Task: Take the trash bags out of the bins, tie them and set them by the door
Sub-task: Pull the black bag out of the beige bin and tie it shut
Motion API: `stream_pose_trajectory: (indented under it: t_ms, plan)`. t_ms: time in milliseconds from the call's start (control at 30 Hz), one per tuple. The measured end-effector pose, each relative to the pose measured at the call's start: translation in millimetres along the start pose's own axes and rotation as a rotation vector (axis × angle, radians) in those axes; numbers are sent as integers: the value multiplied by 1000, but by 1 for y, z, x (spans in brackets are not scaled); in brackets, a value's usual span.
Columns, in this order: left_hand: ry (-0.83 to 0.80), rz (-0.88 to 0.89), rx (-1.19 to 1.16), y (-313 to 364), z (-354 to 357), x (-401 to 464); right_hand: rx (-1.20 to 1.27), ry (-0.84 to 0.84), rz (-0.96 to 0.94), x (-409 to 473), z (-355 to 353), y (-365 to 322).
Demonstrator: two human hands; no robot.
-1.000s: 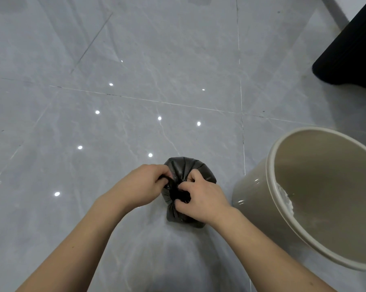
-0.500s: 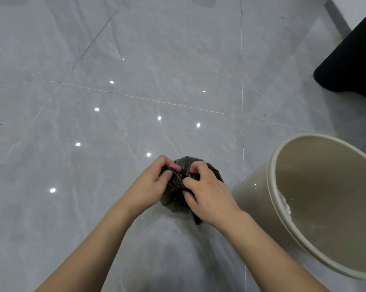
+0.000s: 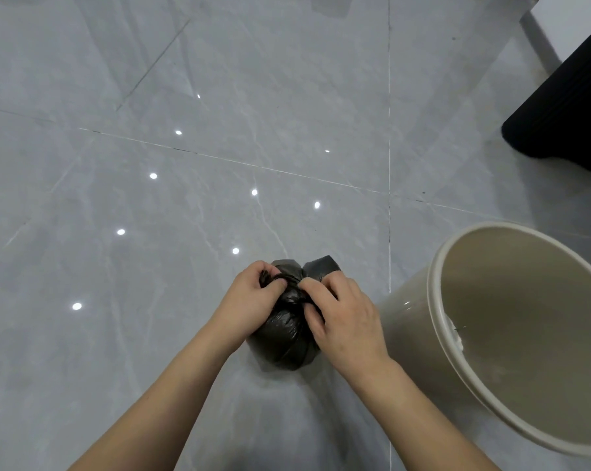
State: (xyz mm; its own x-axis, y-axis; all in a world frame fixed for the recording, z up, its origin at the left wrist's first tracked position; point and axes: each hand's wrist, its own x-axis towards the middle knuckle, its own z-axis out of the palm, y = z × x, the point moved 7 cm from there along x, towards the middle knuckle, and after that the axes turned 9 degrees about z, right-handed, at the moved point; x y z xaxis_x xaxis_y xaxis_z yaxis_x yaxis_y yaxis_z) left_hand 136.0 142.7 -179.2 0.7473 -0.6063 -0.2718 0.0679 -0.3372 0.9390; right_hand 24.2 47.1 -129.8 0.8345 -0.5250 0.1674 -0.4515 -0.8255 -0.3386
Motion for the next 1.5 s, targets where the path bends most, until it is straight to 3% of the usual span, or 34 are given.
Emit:
stream_pose_trajectory:
  t_ms: [100, 300, 400, 500, 700, 933, 1033, 1167, 1300, 1433, 1500]
  plan:
    - [-52, 106, -231, 8, -2, -9, 86, -25, 87, 2, -2, 6]
    - [-103, 461, 289, 6, 1, -19, 660, -308, 549, 10, 21, 31]
    - [-29, 522, 447, 5, -1, -15, 912, -473, 763, 6, 33, 32]
    - [32, 534, 513, 5, -8, -13, 998, -625, 919, -5, 41, 29]
    - [-100, 461, 285, 16, -4, -26, 1015, -627, 920, -5, 37, 32]
    - [-129, 397, 445, -1, 16, -16, 768, -559, 736, 0, 35, 35]
    - [-175, 369, 440, -6, 25, -13, 640, -472, 675, 0, 31, 40]
    - [-162, 304, 371, -10, 25, -11, 599, -482, 567, -3, 29, 39]
    - [-80, 336, 458, -10, 16, -13, 652, -572, 606, -2, 36, 35]
    - [-16, 490, 678, -4, 13, -18, 1001, -874, 878, -18, 52, 25]
    - [0, 538, 711, -1, 13, -20, 1124, -948, 960, -23, 54, 19]
